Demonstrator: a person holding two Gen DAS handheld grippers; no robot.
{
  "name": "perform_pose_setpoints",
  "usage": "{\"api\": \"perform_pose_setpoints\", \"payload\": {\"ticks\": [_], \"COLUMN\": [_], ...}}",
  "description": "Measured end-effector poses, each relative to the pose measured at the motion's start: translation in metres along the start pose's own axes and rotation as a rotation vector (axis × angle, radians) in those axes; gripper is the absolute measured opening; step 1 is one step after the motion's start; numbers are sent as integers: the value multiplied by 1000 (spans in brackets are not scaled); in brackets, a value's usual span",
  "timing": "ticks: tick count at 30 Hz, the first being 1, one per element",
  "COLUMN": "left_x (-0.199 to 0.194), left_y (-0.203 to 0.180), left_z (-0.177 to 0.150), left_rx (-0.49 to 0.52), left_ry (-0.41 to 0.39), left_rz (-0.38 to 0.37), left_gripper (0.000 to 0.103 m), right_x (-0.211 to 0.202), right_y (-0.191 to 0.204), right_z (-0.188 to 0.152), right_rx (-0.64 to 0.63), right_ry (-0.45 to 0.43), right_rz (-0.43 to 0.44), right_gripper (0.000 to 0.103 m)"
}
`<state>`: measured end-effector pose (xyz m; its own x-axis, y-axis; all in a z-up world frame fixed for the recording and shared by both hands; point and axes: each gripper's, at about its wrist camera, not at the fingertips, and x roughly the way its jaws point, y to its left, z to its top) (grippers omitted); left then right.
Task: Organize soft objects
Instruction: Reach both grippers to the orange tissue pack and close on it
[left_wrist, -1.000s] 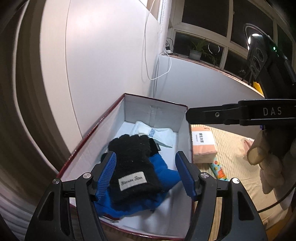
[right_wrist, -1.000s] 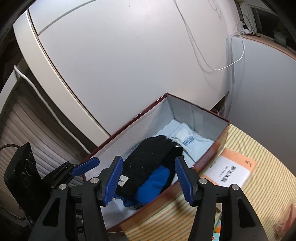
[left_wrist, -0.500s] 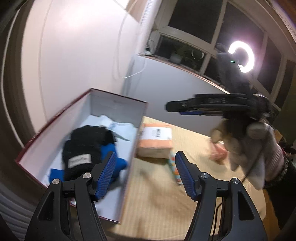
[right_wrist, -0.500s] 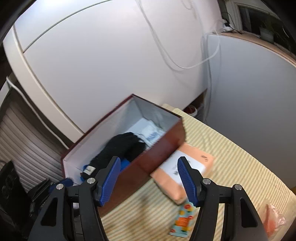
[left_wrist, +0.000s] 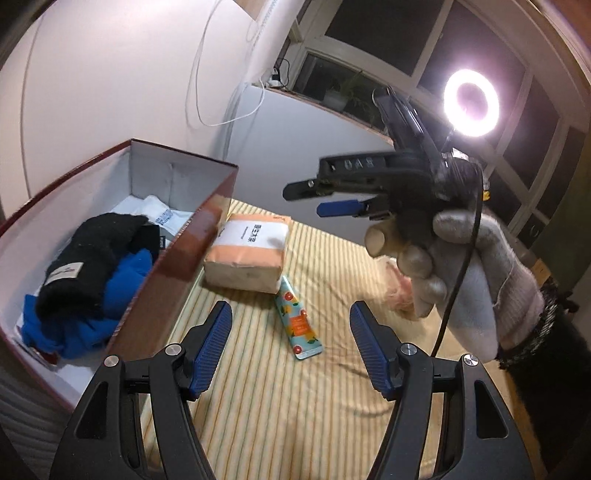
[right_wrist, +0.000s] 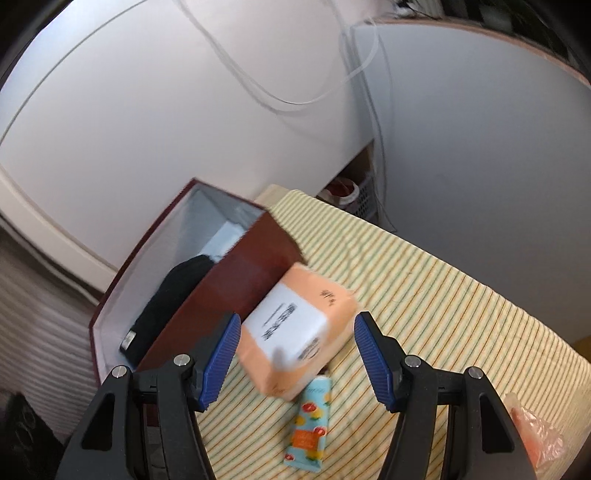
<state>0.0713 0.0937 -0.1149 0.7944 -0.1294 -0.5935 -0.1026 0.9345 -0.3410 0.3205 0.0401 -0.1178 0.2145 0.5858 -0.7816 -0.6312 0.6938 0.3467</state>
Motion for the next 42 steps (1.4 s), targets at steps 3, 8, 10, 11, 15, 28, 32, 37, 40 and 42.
{"api": "perform_pose_setpoints", "payload": {"ticks": [3,8,10,11,15,28,32,37,40,42], "left_x": [16,28,26,24,15,2,-5,-14,-22,-25], "left_y": [-4,-7,-7,-6,2,19,17,11,8,9], "left_z": [-3,-7,-9,-9,-11,-20,-22,-27,-33,-36], "left_rx": [3,6,9,7,-10,-44,-45,-23,-6,-3], "left_ry": [19,45,46,46,39,47,42,42,40,43], "left_rz": [14,12,13,11,11,-7,-29,-50,-57,-60], "left_gripper": [66,66,66,66,66,65,65,65,65,65], "right_x": [11,37,49,56,83,93,77,53,46,45], "right_y": [-10,-17,-19,-21,-26,3,12,24,32,39], "right_z": [7,23,31,36,48,27,11,-21,-55,-75], "right_rx": [45,75,85,91,125,-10,-54,-102,-130,-168], "right_ry": [-3,30,49,60,102,238,255,282,338,366], "right_rz": [7,4,0,-2,8,56,59,65,78,65], "right_gripper": [60,40,34,31,29,27,27,27,27,27]}}
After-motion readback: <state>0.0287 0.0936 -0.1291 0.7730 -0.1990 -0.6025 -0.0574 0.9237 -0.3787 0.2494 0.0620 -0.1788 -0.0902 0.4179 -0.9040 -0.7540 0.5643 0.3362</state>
